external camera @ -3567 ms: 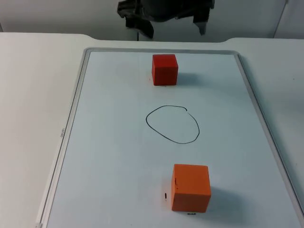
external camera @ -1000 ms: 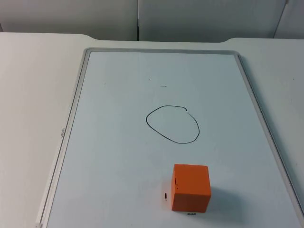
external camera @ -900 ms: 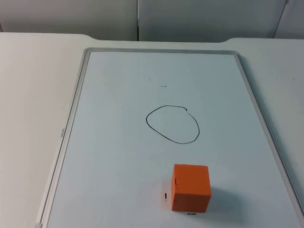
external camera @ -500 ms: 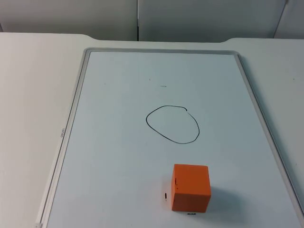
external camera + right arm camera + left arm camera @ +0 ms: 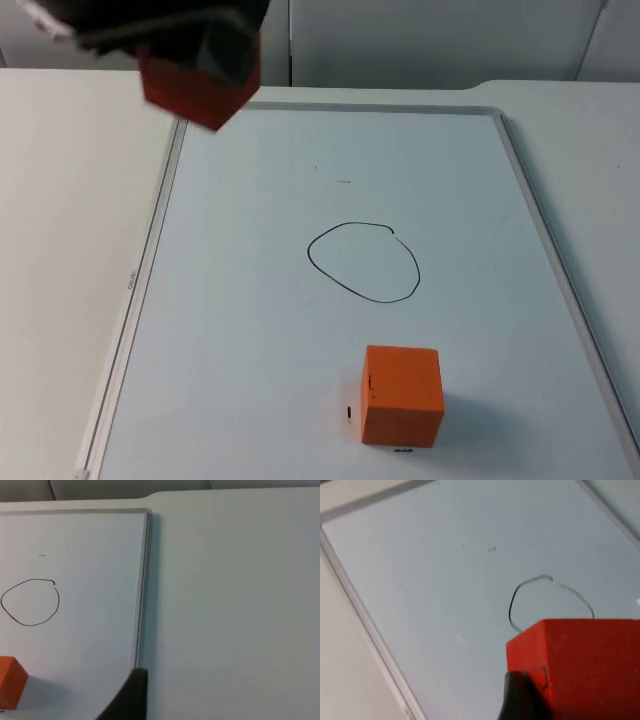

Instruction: Pick up one cube with the left hand and another cube with the right hand. First place the cube in the right hand at the target position, then stack the cube in the left hand on top.

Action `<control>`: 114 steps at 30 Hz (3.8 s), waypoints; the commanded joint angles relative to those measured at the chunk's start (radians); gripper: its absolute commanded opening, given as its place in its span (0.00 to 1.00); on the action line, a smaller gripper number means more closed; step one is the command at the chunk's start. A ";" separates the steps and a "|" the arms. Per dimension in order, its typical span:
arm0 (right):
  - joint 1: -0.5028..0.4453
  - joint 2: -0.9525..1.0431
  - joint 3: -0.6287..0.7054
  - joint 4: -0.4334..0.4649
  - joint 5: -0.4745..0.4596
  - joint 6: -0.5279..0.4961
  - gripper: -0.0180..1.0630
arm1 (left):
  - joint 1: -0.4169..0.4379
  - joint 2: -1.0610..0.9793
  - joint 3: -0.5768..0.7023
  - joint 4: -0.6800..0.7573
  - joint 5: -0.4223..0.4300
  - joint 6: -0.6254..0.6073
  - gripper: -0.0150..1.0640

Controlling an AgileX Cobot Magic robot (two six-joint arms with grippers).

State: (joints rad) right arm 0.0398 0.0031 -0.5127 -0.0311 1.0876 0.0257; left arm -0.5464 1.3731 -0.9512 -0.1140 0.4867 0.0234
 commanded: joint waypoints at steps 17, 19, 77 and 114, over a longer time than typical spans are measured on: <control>-0.008 -0.003 0.000 0.153 -0.009 -0.151 0.98 | -0.009 -0.470 0.220 0.026 0.184 0.004 0.04; -0.008 0.001 -0.002 0.210 -0.012 -0.184 0.98 | -0.009 -0.507 0.220 0.033 0.186 0.004 0.04; 0.702 1.706 -0.372 0.208 -0.552 -0.768 0.92 | -0.009 -0.516 0.246 0.065 0.191 0.030 0.04; 0.702 1.897 -0.510 0.168 -0.480 -0.792 0.25 | -0.009 -0.516 0.248 0.071 0.185 0.030 0.04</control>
State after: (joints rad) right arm 0.7365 1.9015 -1.0143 0.1460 0.6045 -0.7593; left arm -0.5464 0.8610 -0.7016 -0.0413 0.6888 0.0524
